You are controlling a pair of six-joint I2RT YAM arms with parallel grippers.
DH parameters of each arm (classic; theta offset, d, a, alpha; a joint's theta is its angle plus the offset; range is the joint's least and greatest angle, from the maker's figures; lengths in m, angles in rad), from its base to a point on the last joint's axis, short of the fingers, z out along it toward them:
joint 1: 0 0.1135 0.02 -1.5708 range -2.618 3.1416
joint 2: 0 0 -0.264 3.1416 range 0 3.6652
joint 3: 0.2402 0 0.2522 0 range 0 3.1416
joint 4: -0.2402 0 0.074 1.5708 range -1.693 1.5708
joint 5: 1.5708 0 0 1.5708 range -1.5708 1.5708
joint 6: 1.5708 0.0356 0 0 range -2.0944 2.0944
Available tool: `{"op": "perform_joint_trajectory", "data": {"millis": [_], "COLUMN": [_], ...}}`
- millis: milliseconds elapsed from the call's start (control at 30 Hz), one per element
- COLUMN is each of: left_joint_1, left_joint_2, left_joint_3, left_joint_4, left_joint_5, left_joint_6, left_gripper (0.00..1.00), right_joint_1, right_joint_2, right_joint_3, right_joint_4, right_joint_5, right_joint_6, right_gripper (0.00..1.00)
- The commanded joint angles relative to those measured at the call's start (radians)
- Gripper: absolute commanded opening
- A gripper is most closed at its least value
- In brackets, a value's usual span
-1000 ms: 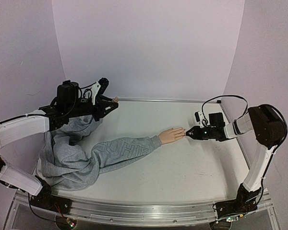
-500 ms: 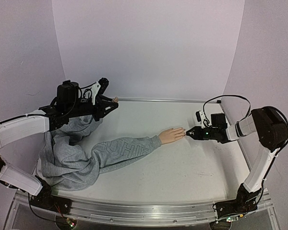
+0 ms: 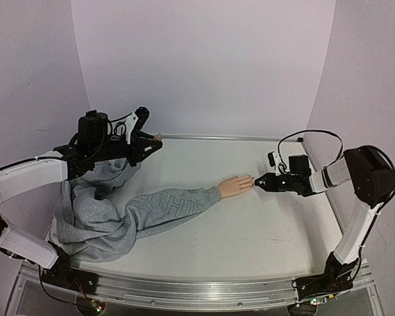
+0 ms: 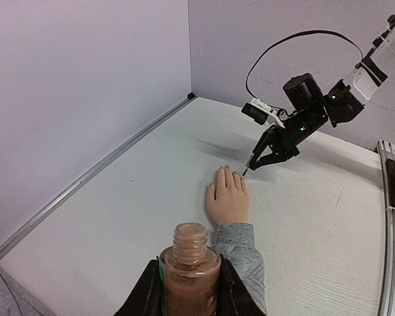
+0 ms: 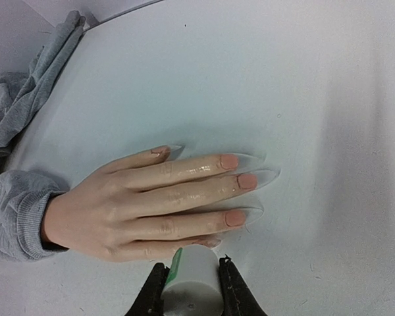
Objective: Paint the nails
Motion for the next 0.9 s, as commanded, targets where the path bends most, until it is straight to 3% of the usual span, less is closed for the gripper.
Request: {"op": "perform_joint_trajectory", "data": {"millis": [0, 867], "left_joint_1": [0.006, 0.006], "left_joint_2": [-0.03, -0.032], "left_joint_3": [0.017, 0.016], "left_joint_4": [0.061, 0.061], "left_joint_5": [0.017, 0.018], "left_joint_6": [-0.007, -0.008], "left_gripper": [0.0, 0.0], "right_joint_1": [0.007, 0.021], "right_joint_2": [0.011, 0.016], "right_joint_3": [0.039, 0.05], "right_joint_4": [0.005, -0.045], "right_joint_5": [-0.032, 0.021], "right_joint_6": [-0.014, -0.011], "right_gripper": [0.0, 0.0]}}
